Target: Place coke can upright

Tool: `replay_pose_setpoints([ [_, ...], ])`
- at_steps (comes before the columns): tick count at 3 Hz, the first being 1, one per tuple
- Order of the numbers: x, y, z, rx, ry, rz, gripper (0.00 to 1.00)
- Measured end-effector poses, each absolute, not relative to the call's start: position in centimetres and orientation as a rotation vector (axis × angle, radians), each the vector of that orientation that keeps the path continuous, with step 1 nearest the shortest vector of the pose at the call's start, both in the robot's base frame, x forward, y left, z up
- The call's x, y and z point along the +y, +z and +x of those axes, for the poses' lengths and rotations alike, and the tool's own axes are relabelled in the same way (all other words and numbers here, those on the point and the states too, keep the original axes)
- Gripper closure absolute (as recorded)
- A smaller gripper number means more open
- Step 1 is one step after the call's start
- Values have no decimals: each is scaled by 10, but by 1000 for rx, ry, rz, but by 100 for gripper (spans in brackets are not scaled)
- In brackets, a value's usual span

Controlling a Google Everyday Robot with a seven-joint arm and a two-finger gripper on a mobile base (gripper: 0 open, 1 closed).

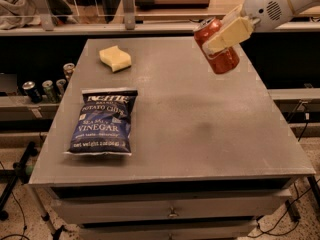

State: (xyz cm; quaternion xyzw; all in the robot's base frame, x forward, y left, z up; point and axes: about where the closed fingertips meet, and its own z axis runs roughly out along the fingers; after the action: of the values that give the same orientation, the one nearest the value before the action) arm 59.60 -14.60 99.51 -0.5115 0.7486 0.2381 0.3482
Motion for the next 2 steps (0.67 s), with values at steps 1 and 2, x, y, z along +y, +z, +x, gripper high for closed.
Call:
replay_pose_setpoints([
  [1,-145,992,593,1903,691,-1265,100],
  [2,-145,983,590,1864,738,-1202,100],
])
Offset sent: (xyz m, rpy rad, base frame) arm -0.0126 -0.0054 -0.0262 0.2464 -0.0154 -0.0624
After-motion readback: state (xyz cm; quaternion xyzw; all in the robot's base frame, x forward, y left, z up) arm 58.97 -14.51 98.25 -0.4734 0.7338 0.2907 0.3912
